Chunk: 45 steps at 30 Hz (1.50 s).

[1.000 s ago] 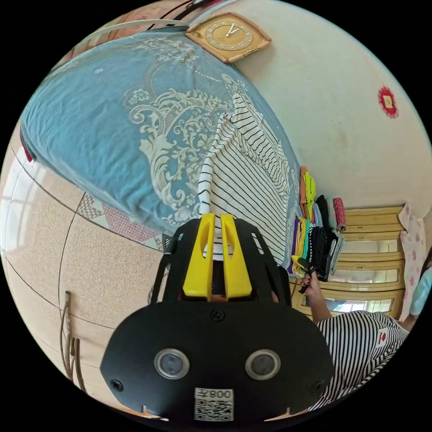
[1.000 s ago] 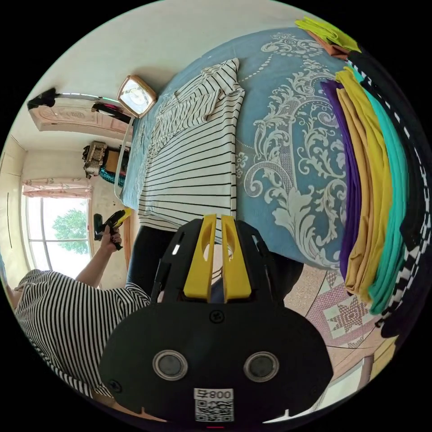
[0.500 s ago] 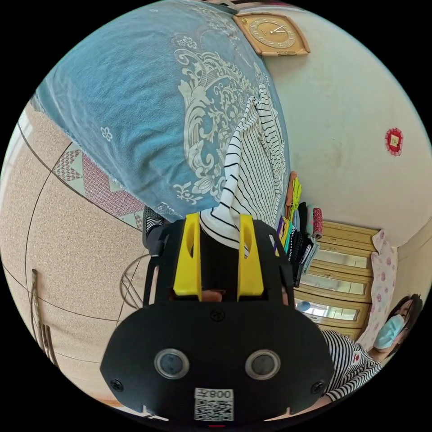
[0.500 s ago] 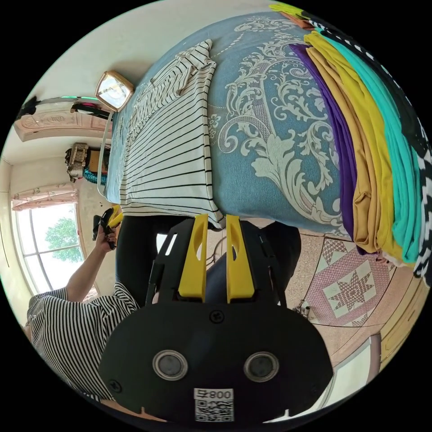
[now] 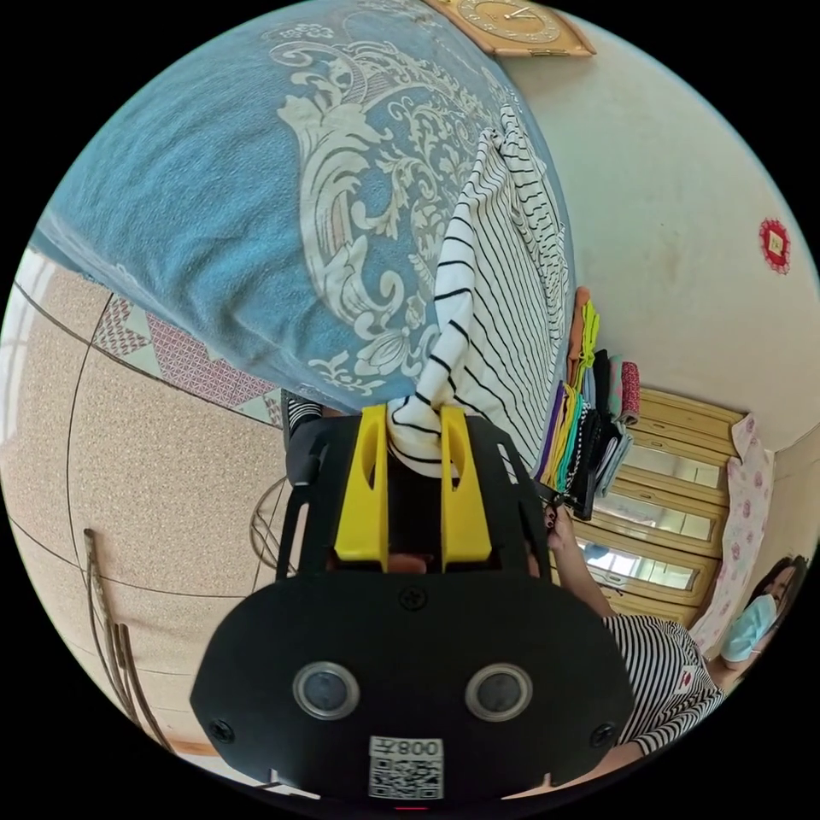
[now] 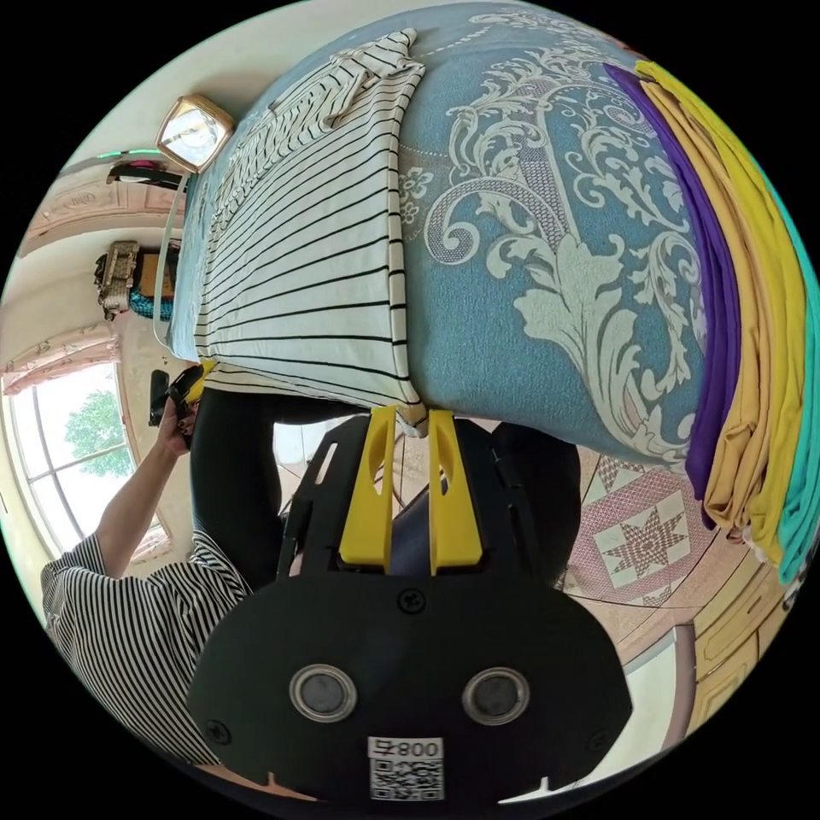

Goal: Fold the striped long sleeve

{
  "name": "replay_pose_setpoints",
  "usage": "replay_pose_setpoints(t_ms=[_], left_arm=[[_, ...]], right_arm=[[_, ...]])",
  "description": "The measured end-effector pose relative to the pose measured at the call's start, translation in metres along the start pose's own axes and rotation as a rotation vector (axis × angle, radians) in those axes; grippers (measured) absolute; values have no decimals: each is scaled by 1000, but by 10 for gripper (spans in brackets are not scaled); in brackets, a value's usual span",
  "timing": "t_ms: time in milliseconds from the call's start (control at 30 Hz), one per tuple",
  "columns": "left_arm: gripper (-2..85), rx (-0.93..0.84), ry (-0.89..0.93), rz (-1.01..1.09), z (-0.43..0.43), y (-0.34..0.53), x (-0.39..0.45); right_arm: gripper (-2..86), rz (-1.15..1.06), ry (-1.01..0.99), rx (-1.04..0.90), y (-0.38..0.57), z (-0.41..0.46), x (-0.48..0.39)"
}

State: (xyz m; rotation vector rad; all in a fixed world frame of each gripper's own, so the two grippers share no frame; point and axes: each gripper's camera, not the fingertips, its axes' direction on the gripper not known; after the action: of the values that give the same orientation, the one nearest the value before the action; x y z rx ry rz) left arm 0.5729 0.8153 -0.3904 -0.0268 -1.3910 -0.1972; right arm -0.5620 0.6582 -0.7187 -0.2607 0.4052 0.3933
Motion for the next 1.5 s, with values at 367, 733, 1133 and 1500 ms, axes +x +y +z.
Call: replay_pose_setpoints(t_ms=[367, 733, 1133, 1500], left_arm=[[43, 46, 99, 67, 4, 48, -35], [39, 126, 246, 195, -12, 116, -47], [36, 89, 279, 255, -12, 227, -68], [25, 73, 320, 220, -14, 344, -94]], right_arm=[[20, -97, -73, 37, 47, -35, 20], [13, -242, -272, 201, 121, -133, 50], [9, -276, -292, 243, 228, -184, 100], [8, -272, -341, 199, 320, -204, 146]])
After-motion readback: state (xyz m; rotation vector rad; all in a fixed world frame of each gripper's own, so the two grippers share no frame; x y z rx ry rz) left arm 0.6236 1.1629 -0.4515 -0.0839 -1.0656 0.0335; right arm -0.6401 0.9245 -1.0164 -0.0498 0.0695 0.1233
